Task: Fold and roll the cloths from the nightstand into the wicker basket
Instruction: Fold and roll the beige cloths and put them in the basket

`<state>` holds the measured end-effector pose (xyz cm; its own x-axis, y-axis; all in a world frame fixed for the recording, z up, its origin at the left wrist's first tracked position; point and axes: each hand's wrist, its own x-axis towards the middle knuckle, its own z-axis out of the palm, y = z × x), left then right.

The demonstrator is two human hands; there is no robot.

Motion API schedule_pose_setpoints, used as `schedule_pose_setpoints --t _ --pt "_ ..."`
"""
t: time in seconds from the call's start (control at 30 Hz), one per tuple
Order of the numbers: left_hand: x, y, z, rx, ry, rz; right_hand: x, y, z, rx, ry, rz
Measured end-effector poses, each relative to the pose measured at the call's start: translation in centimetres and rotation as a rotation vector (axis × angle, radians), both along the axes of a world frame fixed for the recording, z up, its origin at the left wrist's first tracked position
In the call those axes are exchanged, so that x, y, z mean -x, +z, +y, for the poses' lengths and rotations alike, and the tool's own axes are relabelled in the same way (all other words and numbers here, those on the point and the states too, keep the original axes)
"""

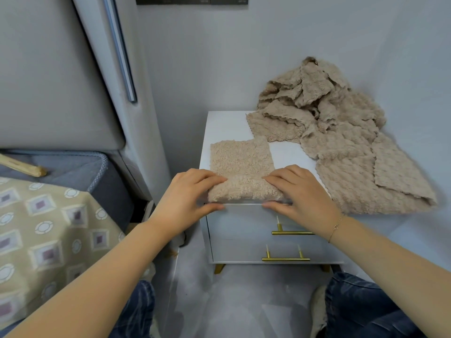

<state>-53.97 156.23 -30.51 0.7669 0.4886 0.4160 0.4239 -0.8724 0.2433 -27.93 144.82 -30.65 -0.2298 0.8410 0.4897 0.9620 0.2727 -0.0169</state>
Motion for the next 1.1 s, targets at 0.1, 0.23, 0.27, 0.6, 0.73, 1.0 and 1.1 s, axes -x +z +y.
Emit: schedule_pose_setpoints --t 0.1,0.23,0.27,0.6,0.73,1.0,1.1 --pt "-0.2 -0.1 -0.6 0.004 0.003 -0.048 0.4 -0.2 -0.8 -0.059 -0.007 0.018" --pt "-0.3 -0.2 -1.1 0.173 0.012 -0.165 0.6 0.1 -1.4 0.008 0.004 0.076" --pt "-0.4 0.0 -1.2 0.226 0.017 -0.185 0.5 0.3 -1.5 0.051 0.004 0.140" --pt "-1.3 1.2 -1.3 0.615 0.169 -0.224 0.3 2.0 -0.3 0.275 -0.056 0.857" --pt "-1.7 1.5 -1.1 0.710 0.249 -0.239 0.0 1.9 0.9 0.283 -0.120 0.962" --pt "-3.0 2.1 -0.9 0.816 0.412 -0.359 0.1 2.6 2.6 0.299 -0.275 0.908" --pt "-3.4 1.6 -0.4 0.776 0.479 -0.365 0.3 2.4 2.9 0.270 -0.329 0.876"
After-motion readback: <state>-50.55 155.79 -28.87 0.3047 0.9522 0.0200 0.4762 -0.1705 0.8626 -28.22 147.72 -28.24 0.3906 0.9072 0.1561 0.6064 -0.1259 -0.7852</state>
